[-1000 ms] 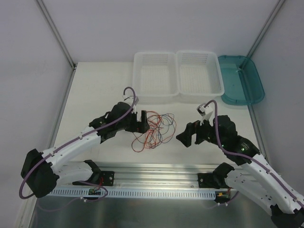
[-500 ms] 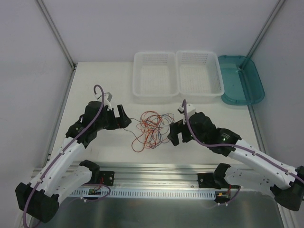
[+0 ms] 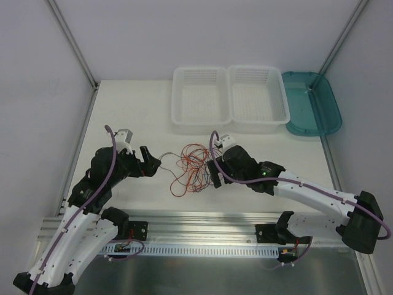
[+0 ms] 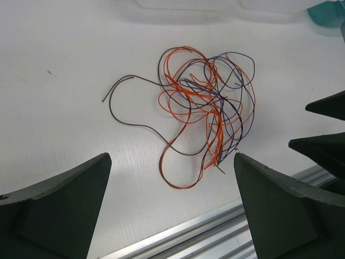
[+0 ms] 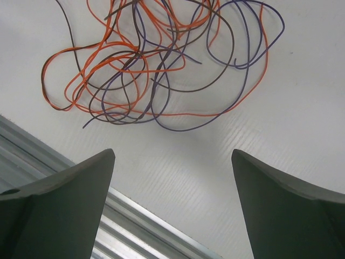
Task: Untangle the cables
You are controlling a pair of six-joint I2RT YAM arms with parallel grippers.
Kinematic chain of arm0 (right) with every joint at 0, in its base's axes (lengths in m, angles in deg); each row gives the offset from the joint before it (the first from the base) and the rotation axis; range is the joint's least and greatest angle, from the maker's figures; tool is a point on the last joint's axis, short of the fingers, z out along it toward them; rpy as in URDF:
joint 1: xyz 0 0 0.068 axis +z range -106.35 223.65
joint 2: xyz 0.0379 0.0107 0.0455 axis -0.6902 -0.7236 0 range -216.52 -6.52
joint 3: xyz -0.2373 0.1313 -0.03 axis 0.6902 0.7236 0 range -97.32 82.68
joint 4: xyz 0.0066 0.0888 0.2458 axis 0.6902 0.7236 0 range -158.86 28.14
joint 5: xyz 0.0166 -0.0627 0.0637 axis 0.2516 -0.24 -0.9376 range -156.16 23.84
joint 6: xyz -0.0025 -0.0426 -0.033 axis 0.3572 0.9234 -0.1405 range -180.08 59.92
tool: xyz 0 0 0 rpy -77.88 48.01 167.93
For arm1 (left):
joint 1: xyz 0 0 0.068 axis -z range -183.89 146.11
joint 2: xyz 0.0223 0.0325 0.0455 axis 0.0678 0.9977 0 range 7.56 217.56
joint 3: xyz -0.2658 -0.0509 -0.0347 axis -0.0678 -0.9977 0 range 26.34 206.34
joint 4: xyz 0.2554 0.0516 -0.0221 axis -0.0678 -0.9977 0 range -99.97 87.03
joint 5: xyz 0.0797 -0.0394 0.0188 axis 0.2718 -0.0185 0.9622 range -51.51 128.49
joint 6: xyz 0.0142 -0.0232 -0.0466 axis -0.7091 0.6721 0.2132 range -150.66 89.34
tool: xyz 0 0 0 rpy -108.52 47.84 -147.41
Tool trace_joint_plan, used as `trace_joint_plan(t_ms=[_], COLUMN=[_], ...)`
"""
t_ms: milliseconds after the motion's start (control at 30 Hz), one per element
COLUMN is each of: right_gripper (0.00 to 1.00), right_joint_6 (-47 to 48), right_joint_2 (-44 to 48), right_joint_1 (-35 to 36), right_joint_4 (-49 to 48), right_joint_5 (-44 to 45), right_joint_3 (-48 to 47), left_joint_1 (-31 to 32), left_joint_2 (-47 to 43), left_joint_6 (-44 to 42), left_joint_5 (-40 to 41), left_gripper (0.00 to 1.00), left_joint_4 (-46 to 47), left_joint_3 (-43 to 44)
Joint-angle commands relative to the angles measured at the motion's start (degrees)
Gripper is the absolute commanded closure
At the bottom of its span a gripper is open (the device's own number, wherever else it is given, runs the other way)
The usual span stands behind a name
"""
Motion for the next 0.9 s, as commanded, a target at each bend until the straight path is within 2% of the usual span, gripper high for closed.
trace_joint_plan(t_ms=[0,133,300,433,600,700,733,800,867], right_gripper=[0.06,0.1,0.18,0.33,0.43,0.54,0.63,0.71,0.83], right_joint_6=[-1.79,-2.76,-2.85,-4.24,-6.19,-5.75,-5.66,-5.4,-5.05], right_joint_2=[-2.51,-5.68,-12.45,-18.07,-24.84,-26.34,-26.26,-25.13,-23.72], right_joint_1=[0.25,0.33,0.34,0.42,1.47,2.53,2.88,2.97,3.06], right_joint_4=[-4.04,-7.03,-10.81,-14.59,-16.53,-16.01,-15.92,-15.3,-14.77], right_joint_5=[3.0,2.04,-0.76,-2.62,-4.02,-3.51,-3.06,-1.75,-0.43], right_joint_3=[0.15,0.95,-0.45,-2.21,-5.54,-7.31,-7.4,-7.23,-6.26], left_joint_1=[-0.25,-0.25,-0.33,-0.25,-0.25,-0.25,-0.25,-0.25,-0.07], left_joint_2=[-2.24,-1.28,1.8,3.47,5.84,8.74,10.31,11.81,14.01], left_joint_6=[-1.81,-1.36,-1.27,-1.36,-1.19,-0.66,-0.31,0.91,1.88], left_joint_5=[3.93,4.73,1.13,-0.54,-3.97,-8.01,-8.89,-10.64,-11.53], left_gripper=[0.01,0.01,0.01,0.01,0.01,0.01,0.01,0.01,0.01], left_joint_4=[-0.07,0.01,0.01,0.1,0.45,0.89,0.98,1.16,1.59], left_joint_3=[-1.03,-1.82,-1.82,-2.0,-2.18,-2.18,-2.44,-2.26,-2.35])
